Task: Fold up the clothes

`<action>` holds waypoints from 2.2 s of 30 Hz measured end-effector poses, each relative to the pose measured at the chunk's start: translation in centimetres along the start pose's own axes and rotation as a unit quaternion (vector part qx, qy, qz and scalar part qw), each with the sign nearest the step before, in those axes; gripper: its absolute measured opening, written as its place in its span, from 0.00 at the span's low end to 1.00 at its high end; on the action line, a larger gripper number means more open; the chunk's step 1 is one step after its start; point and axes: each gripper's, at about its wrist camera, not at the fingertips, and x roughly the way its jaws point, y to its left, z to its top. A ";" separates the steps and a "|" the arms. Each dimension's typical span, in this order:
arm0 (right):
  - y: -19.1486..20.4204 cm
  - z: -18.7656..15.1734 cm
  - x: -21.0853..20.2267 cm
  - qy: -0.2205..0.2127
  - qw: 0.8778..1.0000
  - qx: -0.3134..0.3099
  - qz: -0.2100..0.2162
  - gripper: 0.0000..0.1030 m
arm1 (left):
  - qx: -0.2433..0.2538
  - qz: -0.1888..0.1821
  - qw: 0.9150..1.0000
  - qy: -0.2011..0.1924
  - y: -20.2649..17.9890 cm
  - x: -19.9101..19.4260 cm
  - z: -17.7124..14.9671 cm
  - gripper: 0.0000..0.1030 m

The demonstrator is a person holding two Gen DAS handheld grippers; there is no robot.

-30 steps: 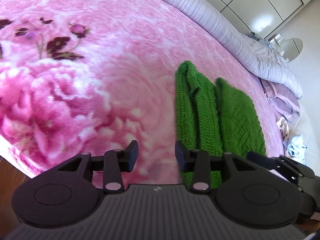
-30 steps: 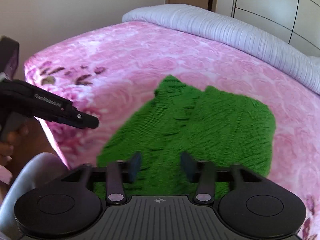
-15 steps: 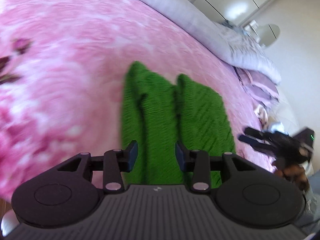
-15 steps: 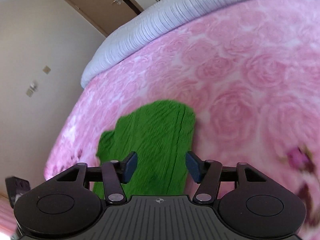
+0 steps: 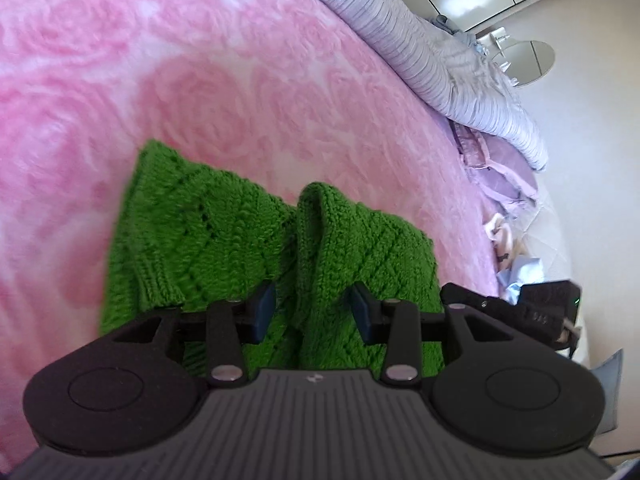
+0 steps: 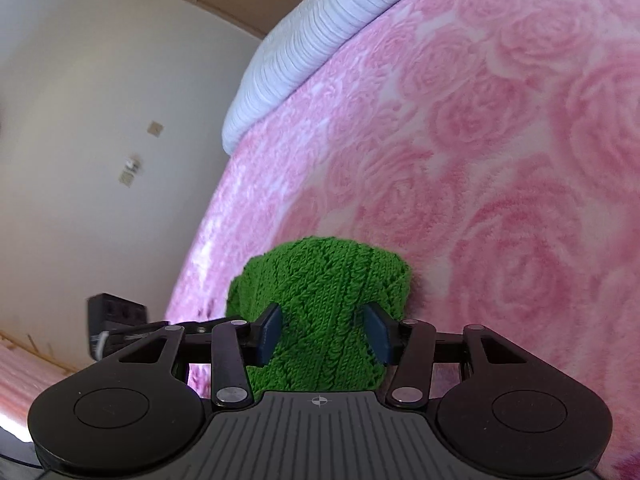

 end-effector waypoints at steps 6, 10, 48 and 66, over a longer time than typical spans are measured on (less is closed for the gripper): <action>1.5 0.2 0.5 0.007 1.000 -0.007 -0.013 0.47 | 0.007 -0.034 0.999 -0.010 -0.1 -0.1 0.4 0.11; 2.4 0.3 0.8 0.012 1.000 -0.012 -0.022 0.43 | 0.032 -0.045 0.998 -0.025 -0.6 -1.7 0.8 0.10; 11.7 -3.3 6.2 -0.004 0.978 -0.139 -0.153 0.45 | -0.022 0.007 0.998 -0.064 5.3 -9.2 -1.4 0.30; 12.0 -12.2 1.1 -0.037 0.988 -0.054 -0.142 0.38 | -0.033 -0.001 0.995 -0.092 3.8 -12.8 -8.4 0.05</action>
